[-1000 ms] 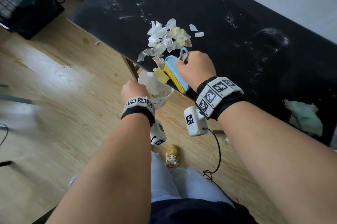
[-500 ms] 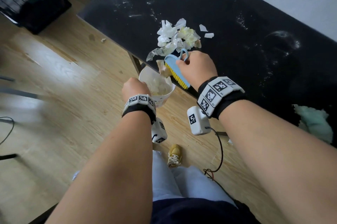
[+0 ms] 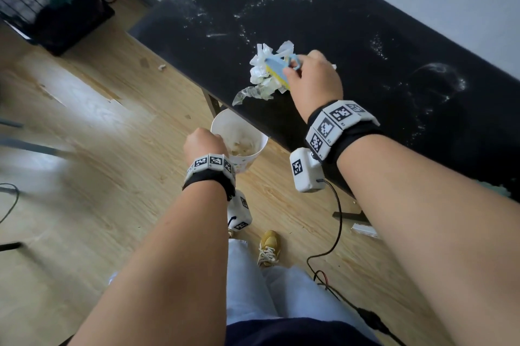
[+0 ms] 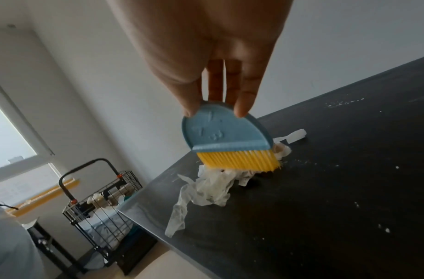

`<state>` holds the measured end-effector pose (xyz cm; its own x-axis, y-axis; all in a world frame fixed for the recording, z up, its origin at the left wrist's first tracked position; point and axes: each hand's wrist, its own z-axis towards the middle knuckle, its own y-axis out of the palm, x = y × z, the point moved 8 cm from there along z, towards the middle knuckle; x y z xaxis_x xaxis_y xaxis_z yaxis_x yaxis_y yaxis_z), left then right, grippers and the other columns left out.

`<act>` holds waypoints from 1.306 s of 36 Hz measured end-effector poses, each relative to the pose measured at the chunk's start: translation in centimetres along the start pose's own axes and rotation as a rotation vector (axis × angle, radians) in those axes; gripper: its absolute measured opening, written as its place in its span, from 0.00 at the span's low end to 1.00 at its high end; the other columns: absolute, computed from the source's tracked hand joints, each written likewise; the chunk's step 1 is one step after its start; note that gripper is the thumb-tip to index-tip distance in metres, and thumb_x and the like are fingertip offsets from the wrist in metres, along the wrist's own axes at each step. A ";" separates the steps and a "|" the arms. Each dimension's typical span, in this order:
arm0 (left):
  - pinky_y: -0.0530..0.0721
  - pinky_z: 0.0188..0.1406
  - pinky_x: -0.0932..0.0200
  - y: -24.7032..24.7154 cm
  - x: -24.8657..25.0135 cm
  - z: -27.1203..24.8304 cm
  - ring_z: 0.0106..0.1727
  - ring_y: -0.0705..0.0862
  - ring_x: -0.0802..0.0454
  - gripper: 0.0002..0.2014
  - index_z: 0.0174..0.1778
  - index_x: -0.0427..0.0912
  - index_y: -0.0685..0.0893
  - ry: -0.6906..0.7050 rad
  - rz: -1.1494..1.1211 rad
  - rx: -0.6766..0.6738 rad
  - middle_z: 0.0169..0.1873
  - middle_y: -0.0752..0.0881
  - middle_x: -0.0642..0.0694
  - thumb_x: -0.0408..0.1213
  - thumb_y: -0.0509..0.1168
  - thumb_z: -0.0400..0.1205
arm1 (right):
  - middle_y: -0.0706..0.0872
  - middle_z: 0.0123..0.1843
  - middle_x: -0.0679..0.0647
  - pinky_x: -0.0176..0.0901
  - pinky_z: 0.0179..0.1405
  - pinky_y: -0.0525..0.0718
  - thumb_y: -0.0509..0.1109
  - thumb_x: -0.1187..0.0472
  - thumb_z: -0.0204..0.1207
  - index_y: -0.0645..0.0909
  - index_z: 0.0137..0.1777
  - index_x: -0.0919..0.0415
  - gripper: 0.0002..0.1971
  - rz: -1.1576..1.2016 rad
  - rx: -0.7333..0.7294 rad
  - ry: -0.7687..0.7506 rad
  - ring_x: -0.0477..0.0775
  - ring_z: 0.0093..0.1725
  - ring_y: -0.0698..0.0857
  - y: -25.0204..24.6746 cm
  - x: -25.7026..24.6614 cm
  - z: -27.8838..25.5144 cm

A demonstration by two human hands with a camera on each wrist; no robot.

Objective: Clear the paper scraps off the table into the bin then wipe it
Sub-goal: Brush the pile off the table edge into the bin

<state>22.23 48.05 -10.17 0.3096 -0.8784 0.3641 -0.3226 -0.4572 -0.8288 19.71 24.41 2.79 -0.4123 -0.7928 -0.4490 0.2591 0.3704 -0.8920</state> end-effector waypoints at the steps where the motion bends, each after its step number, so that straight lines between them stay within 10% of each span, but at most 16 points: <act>1: 0.73 0.34 0.54 0.0 0.0 0.0 0.36 0.76 0.40 0.19 0.24 0.36 0.67 0.001 0.001 -0.002 0.25 0.71 0.43 0.32 0.59 0.83 | 0.80 0.57 0.57 0.45 0.44 0.78 0.61 0.54 0.84 0.83 0.56 0.61 0.14 -0.007 -0.036 -0.008 0.56 0.53 0.82 0.6 -0.1 0.1; 10: 0.71 0.32 0.56 -0.7 0.2 1.0 0.33 0.74 0.42 0.19 0.24 0.36 0.67 0.012 -0.024 0.002 0.25 0.71 0.42 0.31 0.58 0.82 | 0.82 0.57 0.58 0.51 0.53 0.84 0.66 0.51 0.82 0.81 0.56 0.63 0.14 -0.049 -0.206 -0.021 0.57 0.56 0.83 2.5 -0.6 -0.9; 20: 0.74 0.34 0.55 -1.0 0.2 0.5 0.36 0.77 0.40 0.18 0.25 0.36 0.68 0.006 -0.026 0.012 0.28 0.74 0.40 0.32 0.58 0.83 | 0.76 0.47 0.51 0.43 0.41 0.73 0.65 0.51 0.81 0.79 0.52 0.61 0.12 -0.011 -0.291 -0.067 0.51 0.44 0.78 3.4 -1.4 -3.3; 32: 0.72 0.33 0.55 -0.8 0.1 0.0 0.35 0.76 0.40 0.19 0.24 0.36 0.67 0.010 -0.024 0.013 0.25 0.73 0.41 0.32 0.58 0.83 | 0.80 0.54 0.56 0.43 0.43 0.78 0.62 0.53 0.84 0.84 0.53 0.61 0.13 0.018 0.042 -0.037 0.54 0.52 0.81 -0.5 -1.3 -0.6; 37: 0.75 0.36 0.55 -0.5 0.2 0.4 0.40 0.81 0.37 0.17 0.26 0.34 0.70 -0.001 -0.026 -0.009 0.38 0.83 0.34 0.33 0.58 0.83 | 0.79 0.57 0.57 0.43 0.41 0.70 0.61 0.54 0.85 0.84 0.58 0.59 0.13 -0.056 0.028 -0.012 0.55 0.57 0.79 0.3 -1.4 1.6; 47: 0.78 0.37 0.54 -0.4 0.7 0.7 0.47 0.87 0.36 0.13 0.37 0.32 0.82 -0.001 -0.036 -0.047 0.44 0.87 0.33 0.34 0.59 0.83 | 0.79 0.62 0.59 0.56 0.61 0.80 0.64 0.52 0.82 0.84 0.61 0.59 0.15 -0.138 -0.181 -0.051 0.60 0.64 0.78 4.1 -1.7 2.3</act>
<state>23.21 47.69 -9.88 0.3223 -0.8614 0.3926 -0.3530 -0.4942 -0.7945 23.47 26.10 0.04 -0.3871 -0.8637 -0.3229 0.0404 0.3340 -0.9417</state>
